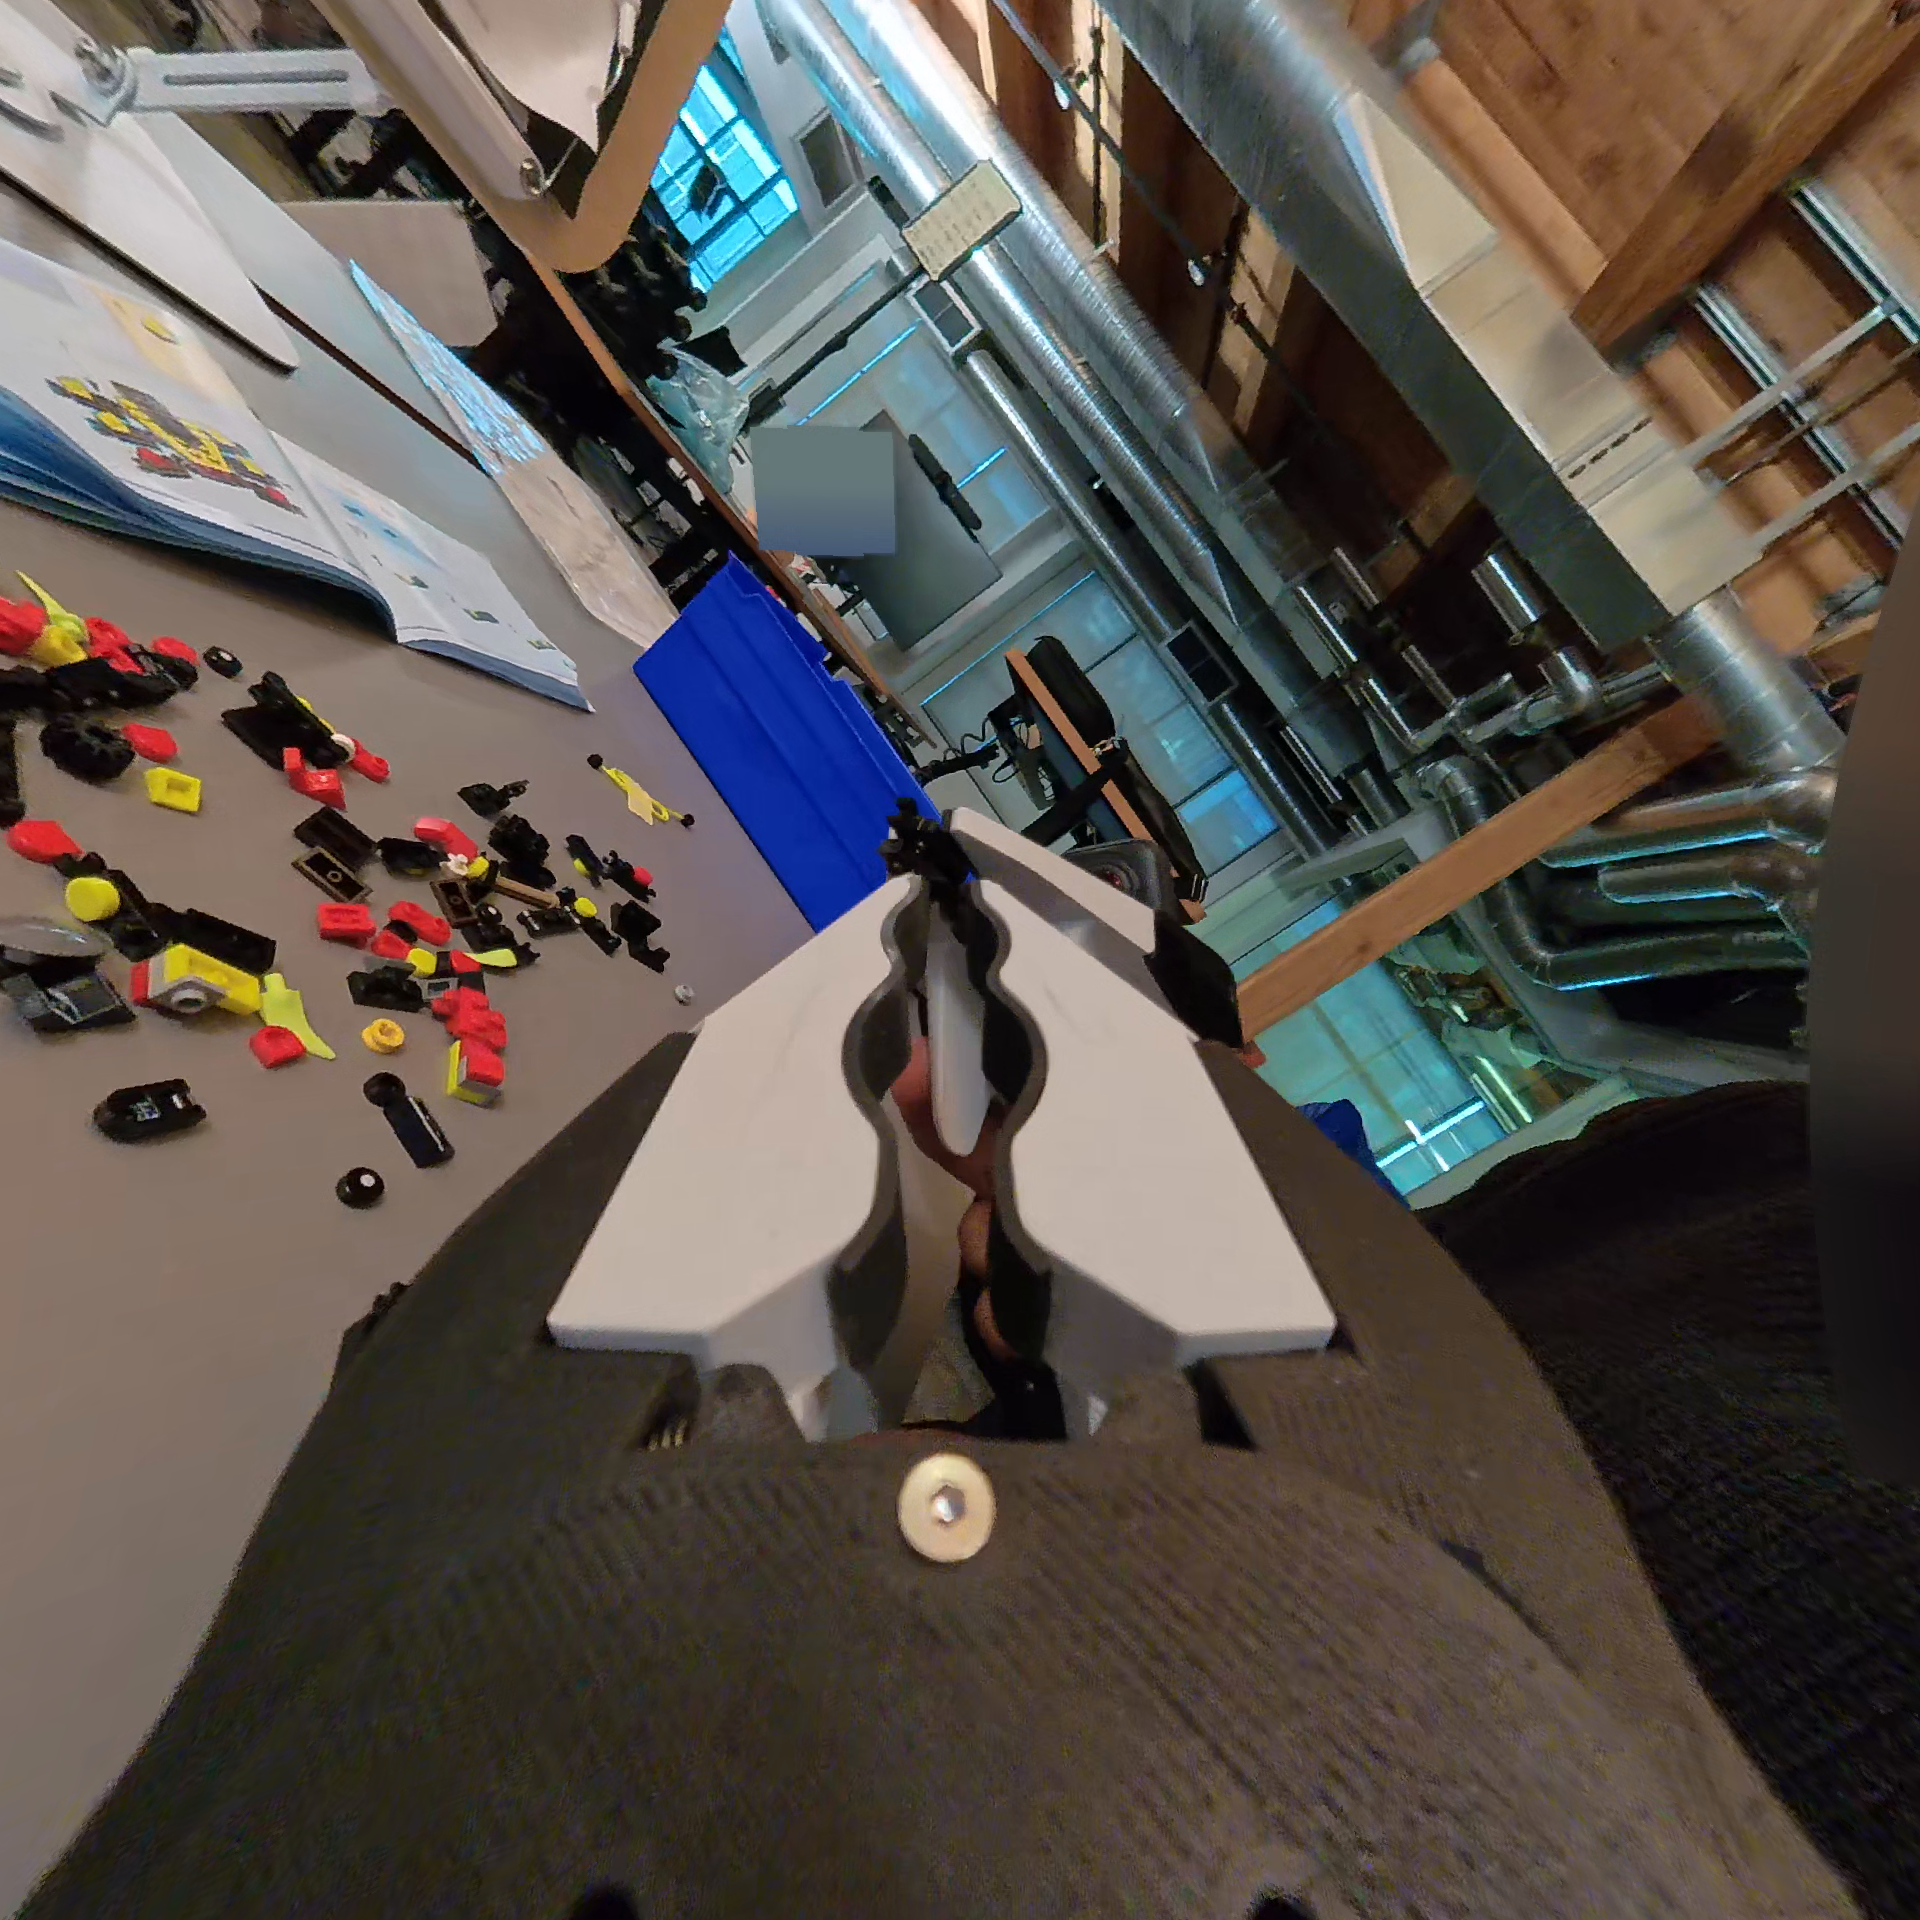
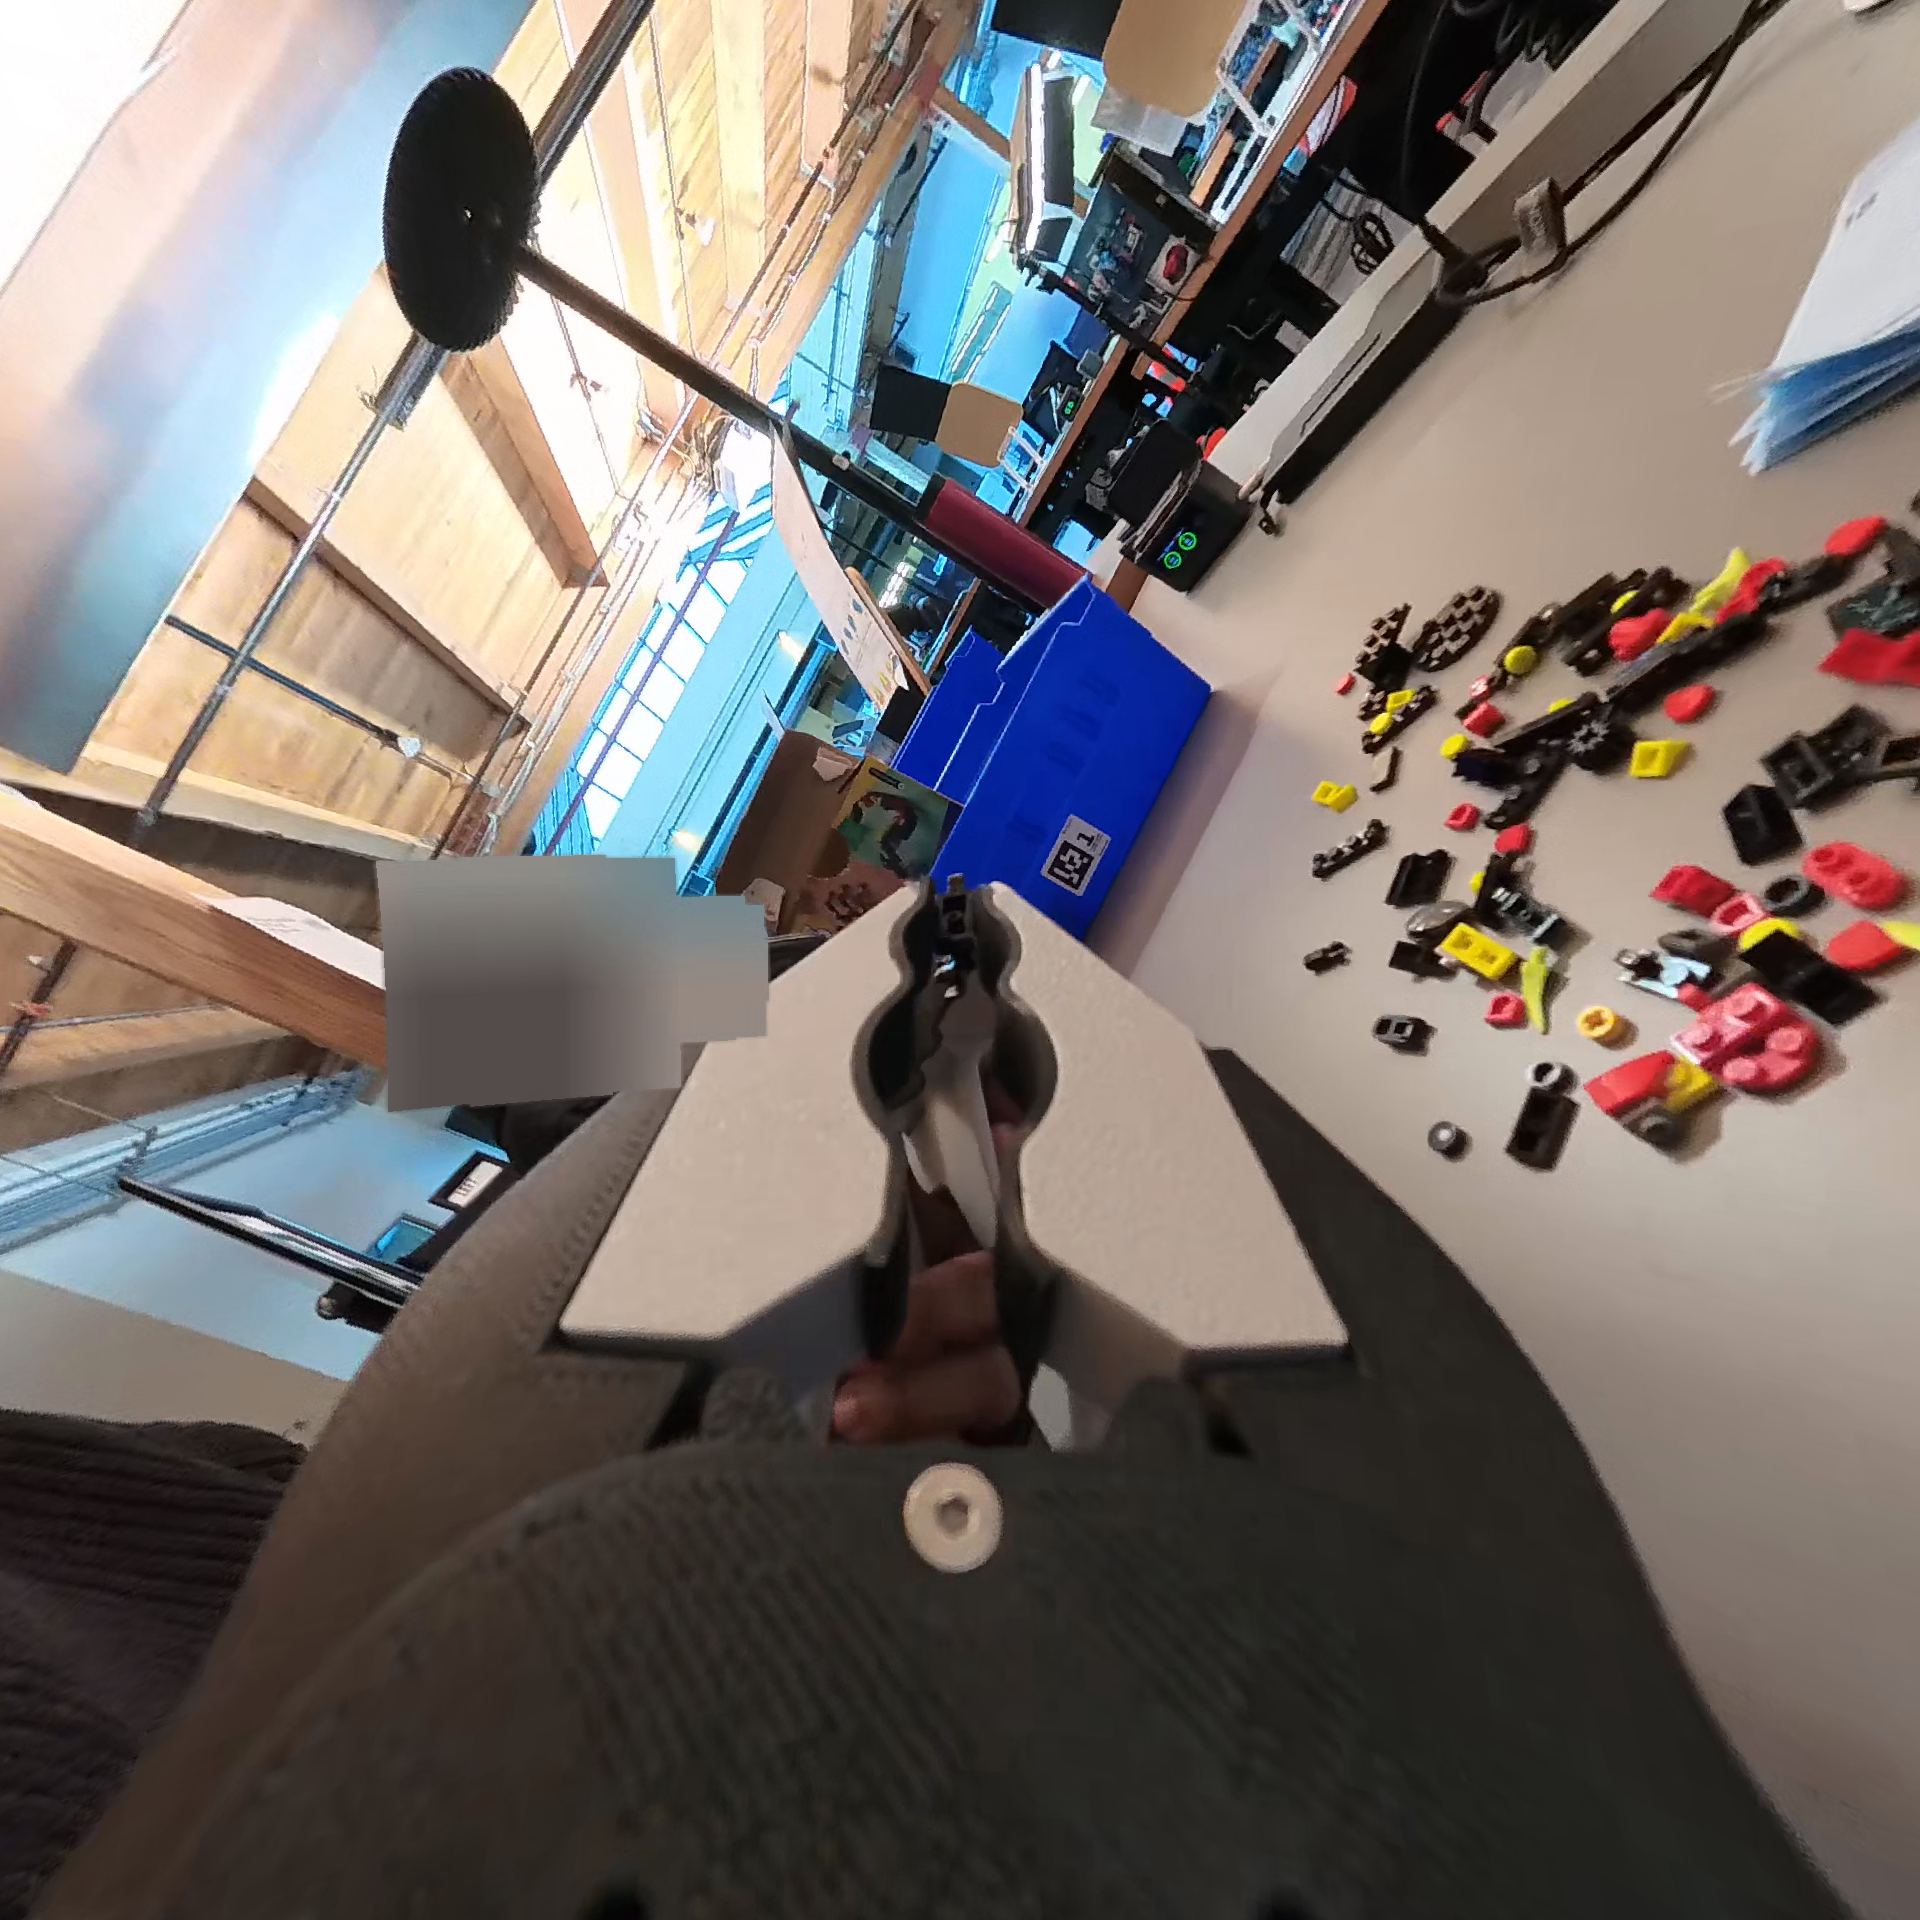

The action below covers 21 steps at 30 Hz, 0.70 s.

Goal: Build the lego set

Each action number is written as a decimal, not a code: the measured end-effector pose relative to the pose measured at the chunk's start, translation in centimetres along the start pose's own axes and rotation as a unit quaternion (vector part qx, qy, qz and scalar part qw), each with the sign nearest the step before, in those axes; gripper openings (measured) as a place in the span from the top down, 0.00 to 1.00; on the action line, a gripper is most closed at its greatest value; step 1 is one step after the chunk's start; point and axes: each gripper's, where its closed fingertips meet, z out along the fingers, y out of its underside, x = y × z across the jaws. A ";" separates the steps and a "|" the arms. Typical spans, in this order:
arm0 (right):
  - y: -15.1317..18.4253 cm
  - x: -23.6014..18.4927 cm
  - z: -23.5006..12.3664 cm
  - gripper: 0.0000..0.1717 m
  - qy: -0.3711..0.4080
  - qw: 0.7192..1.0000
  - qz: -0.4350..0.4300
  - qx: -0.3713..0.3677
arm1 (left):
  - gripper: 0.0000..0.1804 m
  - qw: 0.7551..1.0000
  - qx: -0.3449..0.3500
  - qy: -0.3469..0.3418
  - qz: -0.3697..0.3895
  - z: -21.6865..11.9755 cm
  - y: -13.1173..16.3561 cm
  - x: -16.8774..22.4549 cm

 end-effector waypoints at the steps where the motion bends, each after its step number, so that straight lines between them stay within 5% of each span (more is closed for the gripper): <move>1: 0.0 0.0 0.0 0.97 -0.001 1.000 0.011 0.002 | 0.99 1.000 0.000 -0.003 0.007 0.0 0.0 0.0; 21: 1.0 1.0 0.1 0.97 -0.012 0.993 0.115 -0.005 | 1.00 0.999 0.012 -0.035 0.023 -0.1 -0.4 -0.6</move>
